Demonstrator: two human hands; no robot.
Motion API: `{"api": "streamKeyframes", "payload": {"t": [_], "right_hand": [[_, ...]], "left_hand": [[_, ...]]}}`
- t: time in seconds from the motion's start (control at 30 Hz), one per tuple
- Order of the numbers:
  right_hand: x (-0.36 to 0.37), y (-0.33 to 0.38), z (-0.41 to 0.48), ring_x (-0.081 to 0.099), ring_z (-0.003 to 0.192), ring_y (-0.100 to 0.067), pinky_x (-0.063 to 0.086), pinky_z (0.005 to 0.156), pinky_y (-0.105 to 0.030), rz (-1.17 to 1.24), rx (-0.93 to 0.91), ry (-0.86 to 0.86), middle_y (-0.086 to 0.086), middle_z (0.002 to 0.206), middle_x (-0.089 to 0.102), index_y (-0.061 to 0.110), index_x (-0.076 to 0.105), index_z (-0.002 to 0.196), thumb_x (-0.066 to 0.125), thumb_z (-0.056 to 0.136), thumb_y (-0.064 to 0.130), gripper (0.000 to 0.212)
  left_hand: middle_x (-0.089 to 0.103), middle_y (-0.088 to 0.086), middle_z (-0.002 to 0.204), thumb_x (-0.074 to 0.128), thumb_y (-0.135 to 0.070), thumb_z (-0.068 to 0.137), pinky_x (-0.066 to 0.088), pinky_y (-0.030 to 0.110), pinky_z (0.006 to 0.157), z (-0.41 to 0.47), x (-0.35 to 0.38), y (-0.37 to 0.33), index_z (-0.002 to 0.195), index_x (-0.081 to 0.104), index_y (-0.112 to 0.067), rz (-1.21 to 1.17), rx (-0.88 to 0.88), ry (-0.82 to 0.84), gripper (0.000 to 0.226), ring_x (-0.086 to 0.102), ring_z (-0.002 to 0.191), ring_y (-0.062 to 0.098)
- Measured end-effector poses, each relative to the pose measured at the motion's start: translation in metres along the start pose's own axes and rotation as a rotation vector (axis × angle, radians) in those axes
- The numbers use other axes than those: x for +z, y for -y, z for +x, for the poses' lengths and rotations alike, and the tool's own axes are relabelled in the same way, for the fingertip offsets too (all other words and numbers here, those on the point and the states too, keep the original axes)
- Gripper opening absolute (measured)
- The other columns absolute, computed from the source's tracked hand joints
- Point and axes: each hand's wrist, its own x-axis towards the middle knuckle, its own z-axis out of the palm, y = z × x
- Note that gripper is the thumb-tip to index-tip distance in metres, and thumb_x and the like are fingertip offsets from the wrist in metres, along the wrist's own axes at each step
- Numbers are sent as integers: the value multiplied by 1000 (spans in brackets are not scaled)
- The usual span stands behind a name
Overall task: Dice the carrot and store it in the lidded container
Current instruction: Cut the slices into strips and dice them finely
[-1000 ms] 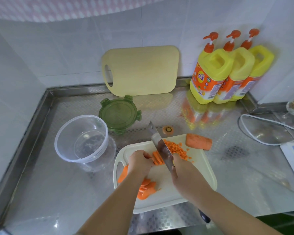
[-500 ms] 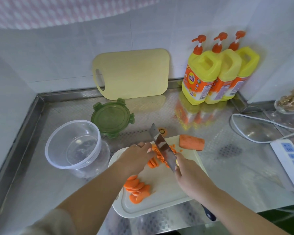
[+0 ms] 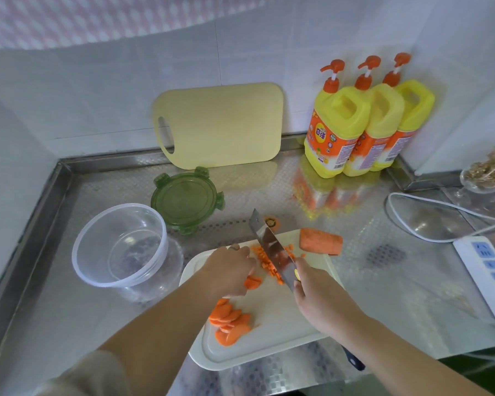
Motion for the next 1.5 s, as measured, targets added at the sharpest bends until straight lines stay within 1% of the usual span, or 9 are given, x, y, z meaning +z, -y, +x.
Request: {"api": "streamKeyframes", "payload": {"t": [0.2,0.3,0.37,0.47,0.77,1.17,1.37,1.43,1.5], "right_hand": [[-9,-6,5,52,79,-17,31,59,-25,-169,-166,41,1,92,51,16,38,126,34,100,20,27],[-17,-8,2,60,78,-22,27,53,-27,-348,-320,44,-1,101,59,25,36,121,47,96,18,28],[-12,-15,1,56,49,-19,19,42,-23,-480,-494,7,4,83,62,27,48,103,79,65,14,50],[-1,-24,3,45,38,-12,29,35,-21,-625,-594,30,11,81,62,29,61,97,83,37,8,68],[13,-26,2,41,40,-12,38,36,-24,-586,-607,-17,11,85,60,32,61,100,84,42,6,67],[4,-30,-1,38,42,-9,32,40,-21,-588,-603,-41,15,84,60,34,62,97,83,46,10,60],[-16,-47,-3,42,36,-10,26,38,-22,-564,-509,-63,13,85,62,30,59,97,85,45,9,61],[-21,-50,-3,43,37,-13,24,39,-24,-503,-460,-86,11,82,61,28,58,95,81,57,13,47],[-24,-49,-4,56,54,-17,39,47,-28,-426,-355,-62,10,99,62,29,52,110,62,84,18,30]], "left_hand": [[50,-2,121,62,-41,82,38,31,96,-19,18,7,120,55,-26,-323,-187,-43,42,47,114,19],[56,0,114,66,-24,87,39,19,85,-36,15,48,114,60,-17,-656,-269,-71,29,51,102,13],[61,-2,100,63,-13,89,38,6,69,-48,8,72,106,64,-15,-778,-324,-133,17,54,89,8],[59,-10,86,62,-16,90,37,2,64,-51,-4,71,101,68,-17,-786,-269,-141,13,52,75,-4],[56,-16,83,65,-27,87,40,17,76,-29,2,15,99,68,-23,-688,-82,83,13,53,87,6],[51,-15,74,61,-35,89,34,18,69,-13,14,14,84,61,-27,-600,-212,-47,9,48,80,6],[59,-10,91,56,-15,91,34,8,62,-19,15,35,97,66,-22,-738,-250,-129,13,53,84,7],[58,-8,93,50,-8,92,35,3,60,-19,17,36,100,65,-20,-830,-318,-168,20,53,83,8],[59,-4,103,43,-2,91,40,6,67,-21,16,33,110,63,-17,-834,-390,-159,31,52,88,10]]}}
